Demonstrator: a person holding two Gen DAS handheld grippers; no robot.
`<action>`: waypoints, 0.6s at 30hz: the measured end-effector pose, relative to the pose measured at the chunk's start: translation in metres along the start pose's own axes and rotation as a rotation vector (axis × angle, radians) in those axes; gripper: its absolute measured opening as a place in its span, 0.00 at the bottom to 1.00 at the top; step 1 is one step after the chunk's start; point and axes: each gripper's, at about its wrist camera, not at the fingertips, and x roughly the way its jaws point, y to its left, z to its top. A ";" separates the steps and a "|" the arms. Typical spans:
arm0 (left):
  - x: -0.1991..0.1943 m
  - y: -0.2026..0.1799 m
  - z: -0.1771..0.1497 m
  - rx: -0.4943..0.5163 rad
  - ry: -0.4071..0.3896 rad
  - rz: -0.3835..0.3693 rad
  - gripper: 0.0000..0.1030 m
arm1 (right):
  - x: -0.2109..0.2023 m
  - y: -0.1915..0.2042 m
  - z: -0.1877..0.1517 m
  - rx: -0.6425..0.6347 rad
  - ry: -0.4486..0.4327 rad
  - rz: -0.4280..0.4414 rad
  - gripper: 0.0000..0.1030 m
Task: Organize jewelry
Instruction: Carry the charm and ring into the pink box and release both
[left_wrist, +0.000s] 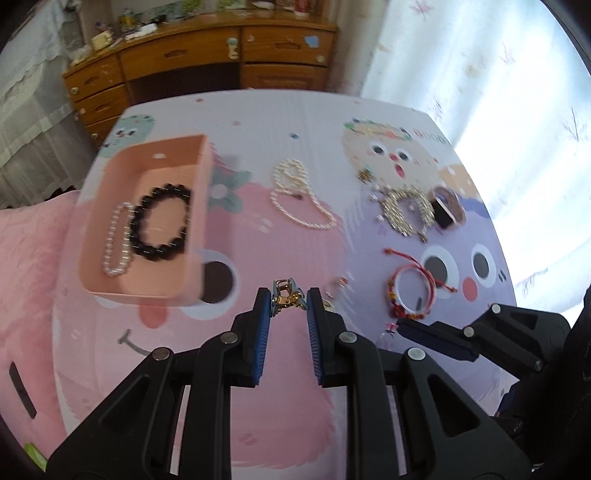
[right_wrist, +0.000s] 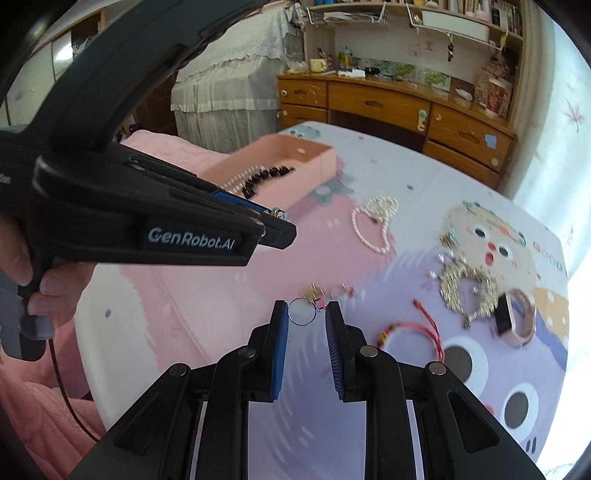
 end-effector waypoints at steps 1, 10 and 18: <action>-0.004 0.007 0.003 -0.011 -0.009 0.009 0.17 | 0.000 0.003 0.007 -0.004 -0.008 0.005 0.20; -0.042 0.071 0.020 -0.092 -0.103 0.054 0.17 | 0.012 0.030 0.065 0.001 -0.076 0.074 0.20; -0.059 0.125 0.022 -0.119 -0.132 0.047 0.17 | 0.031 0.064 0.104 -0.034 -0.069 0.096 0.20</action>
